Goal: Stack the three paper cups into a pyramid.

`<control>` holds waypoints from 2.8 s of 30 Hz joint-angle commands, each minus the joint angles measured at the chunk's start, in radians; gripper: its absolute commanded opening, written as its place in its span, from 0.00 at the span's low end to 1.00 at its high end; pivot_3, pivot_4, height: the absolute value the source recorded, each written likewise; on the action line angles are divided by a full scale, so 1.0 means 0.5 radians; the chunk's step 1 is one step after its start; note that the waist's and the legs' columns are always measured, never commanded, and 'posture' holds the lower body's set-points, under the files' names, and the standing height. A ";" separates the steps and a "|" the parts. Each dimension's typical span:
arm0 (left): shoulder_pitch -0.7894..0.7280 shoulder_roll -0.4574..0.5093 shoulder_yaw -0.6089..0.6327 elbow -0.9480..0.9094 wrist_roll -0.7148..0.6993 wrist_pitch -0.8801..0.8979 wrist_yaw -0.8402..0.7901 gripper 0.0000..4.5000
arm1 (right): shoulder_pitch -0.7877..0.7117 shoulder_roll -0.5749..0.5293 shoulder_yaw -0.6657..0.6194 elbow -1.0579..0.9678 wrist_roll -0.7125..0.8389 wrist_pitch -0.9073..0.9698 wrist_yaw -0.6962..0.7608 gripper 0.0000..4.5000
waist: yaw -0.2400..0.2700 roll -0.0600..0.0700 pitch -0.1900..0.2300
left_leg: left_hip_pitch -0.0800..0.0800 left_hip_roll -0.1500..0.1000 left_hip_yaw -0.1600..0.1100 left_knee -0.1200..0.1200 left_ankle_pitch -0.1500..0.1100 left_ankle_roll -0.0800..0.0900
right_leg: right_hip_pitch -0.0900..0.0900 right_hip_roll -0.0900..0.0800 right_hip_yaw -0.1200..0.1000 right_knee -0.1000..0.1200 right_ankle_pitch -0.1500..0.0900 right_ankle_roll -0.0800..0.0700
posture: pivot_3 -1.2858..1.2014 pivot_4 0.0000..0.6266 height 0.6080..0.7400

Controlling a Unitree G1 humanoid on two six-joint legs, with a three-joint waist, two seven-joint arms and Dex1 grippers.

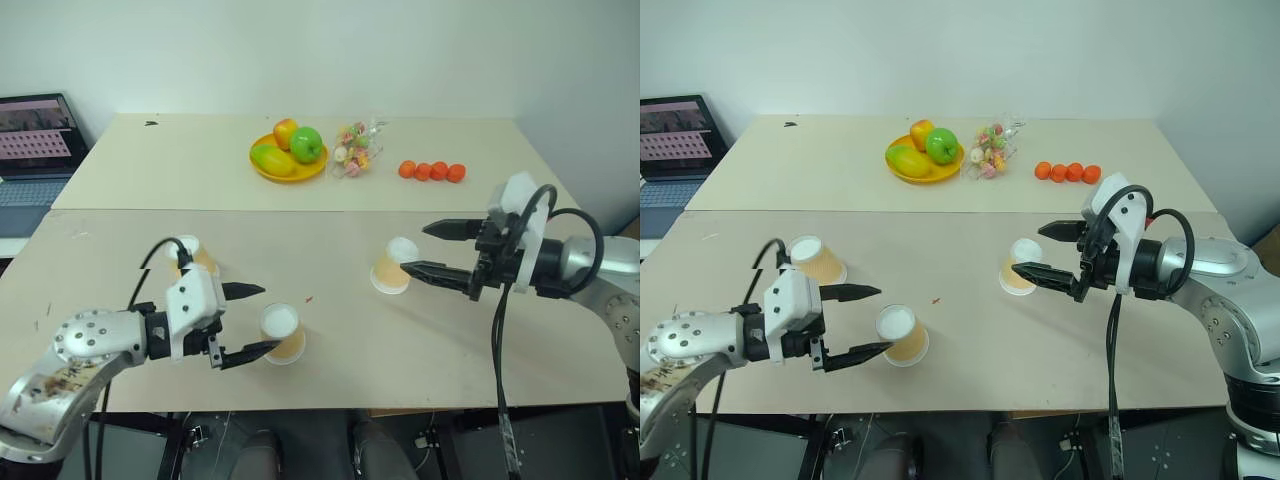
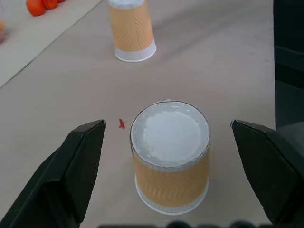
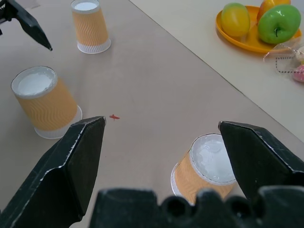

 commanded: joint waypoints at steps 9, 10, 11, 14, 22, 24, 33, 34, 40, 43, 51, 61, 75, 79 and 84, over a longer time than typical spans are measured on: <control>0.087 -0.157 -0.124 0.159 0.193 -0.278 0.003 1.00 | -0.034 -0.057 -0.086 -0.042 0.016 -0.009 -0.032 0.99 | -0.005 0.000 0.000 | 0.002 0.005 0.003 0.001 0.000 0.000 | 0.000 0.006 0.005 0.000 0.002 -0.003 | 0.52 0.24 0.95; 0.087 -0.178 -0.134 0.177 0.204 -0.288 0.015 1.00 | -0.035 -0.060 -0.090 -0.044 0.017 -0.008 -0.035 0.99 | -0.003 0.000 0.000 | 0.002 0.005 0.003 0.001 0.000 0.000 | 0.000 0.006 0.005 0.001 0.002 -0.003 | 0.52 0.24 0.95; 0.087 -0.191 -0.141 0.189 0.216 -0.297 0.020 1.00 | -0.035 -0.062 -0.093 -0.044 0.019 -0.007 -0.038 0.99 | -0.002 0.000 0.000 | 0.002 0.006 0.003 0.001 0.000 0.000 | 0.000 0.007 0.005 0.001 0.002 -0.003 | 0.52 0.24 0.95; 0.063 -0.245 -0.171 0.225 0.246 -0.322 0.046 1.00 | -0.037 -0.068 -0.098 -0.045 0.022 -0.006 -0.046 0.99 | -0.002 0.000 0.000 | 0.003 0.006 0.003 0.001 0.000 0.000 | 0.000 0.007 0.005 0.002 0.003 -0.004 | 0.52 0.24 0.95; -0.052 -0.337 -0.172 0.269 0.215 -0.290 0.085 0.86 | -0.023 -0.081 -0.101 -0.052 0.017 -0.015 -0.064 1.00 | -0.001 0.000 0.000 | 0.003 0.006 0.003 0.003 0.000 0.000 | 0.001 0.007 0.005 0.003 0.003 -0.004 | 0.52 0.24 0.95; -0.059 -0.347 -0.169 0.274 0.207 -0.290 0.084 0.68 | -0.021 -0.081 -0.101 -0.053 0.018 -0.015 -0.066 1.00 | -0.006 0.000 0.000 | 0.003 0.006 0.003 0.003 0.000 0.000 | 0.001 0.008 0.006 0.003 0.003 -0.004 | 0.52 0.24 0.95; -0.178 -0.394 -0.207 0.390 0.296 -0.314 0.134 0.56 | -0.007 -0.094 -0.100 -0.051 -0.002 -0.032 -0.076 1.00 | 0.001 0.000 0.000 | 0.009 0.006 0.003 0.004 0.000 0.000 | 0.007 0.008 0.006 0.003 0.003 -0.004 | 0.52 0.24 0.95; -0.236 -0.403 -0.206 0.436 0.328 -0.331 0.157 0.56 | -0.006 -0.092 -0.102 -0.051 -0.003 -0.033 -0.080 1.00 | 0.001 0.000 0.000 | 0.010 0.006 0.003 0.005 0.000 0.000 | 0.008 0.009 0.005 0.003 0.003 -0.004 | 0.52 0.24 0.95; -0.537 -0.539 -0.254 0.722 0.469 -0.442 0.282 0.56 | -0.002 -0.059 -0.093 -0.065 -0.006 -0.039 -0.123 1.00 | 0.005 0.000 0.000 | 0.013 0.007 0.002 0.012 0.000 0.000 | 0.017 0.009 0.004 0.002 -0.001 0.007 | 0.52 0.24 0.95; -0.662 -0.630 -0.373 0.935 0.553 -0.564 0.238 0.56 | 0.000 -0.034 -0.075 -0.080 -0.010 -0.046 -0.150 1.00 | 0.004 0.000 0.000 | 0.017 0.006 0.002 0.012 0.000 0.000 | 0.022 0.009 0.005 0.000 -0.001 0.009 | 0.52 0.24 0.95; -1.016 -0.878 -0.624 1.352 0.664 -0.651 0.137 0.56 | 0.049 -0.001 -0.114 -0.158 0.013 -0.020 -0.241 1.00 | 0.014 0.000 0.000 | 0.016 0.006 0.000 0.013 -0.001 0.001 | 0.022 0.010 0.004 0.001 0.007 -0.002 | 0.52 0.24 0.95; -1.187 -1.037 -0.751 1.540 0.734 -0.740 0.020 0.56 | 0.173 0.028 -0.229 -0.313 0.082 0.033 -0.400 1.00 | 0.008 0.000 0.000 | 0.015 0.005 -0.001 0.014 -0.001 0.001 | 0.023 0.009 0.006 0.000 0.007 -0.001 | 0.52 0.24 0.95; -1.166 -1.075 -0.774 1.537 0.734 -0.706 -0.088 0.89 | 0.234 0.027 -0.267 -0.379 0.122 0.026 -0.526 1.00 | 0.008 0.000 0.000 | 0.016 0.005 -0.001 0.014 -0.001 0.001 | 0.024 0.009 0.006 0.000 -0.001 0.013 | 0.52 0.24 0.95; -1.193 -1.107 -0.746 1.530 0.669 -0.653 -0.108 0.99 | 0.248 0.024 -0.277 -0.373 0.116 0.014 -0.534 1.00 | 0.009 0.000 0.000 | 0.015 0.005 -0.001 0.014 -0.001 0.001 | 0.023 0.009 0.006 -0.001 -0.001 0.013 | 0.52 0.24 0.95; -1.282 -1.118 -0.681 1.481 0.597 -0.577 -0.115 0.99 | 0.244 0.023 -0.271 -0.355 0.109 -0.001 -0.530 1.00 | 0.007 0.000 0.000 | 0.015 0.005 -0.001 0.014 -0.001 0.001 | 0.023 0.009 0.006 0.000 -0.002 0.013 | 0.52 0.24 0.95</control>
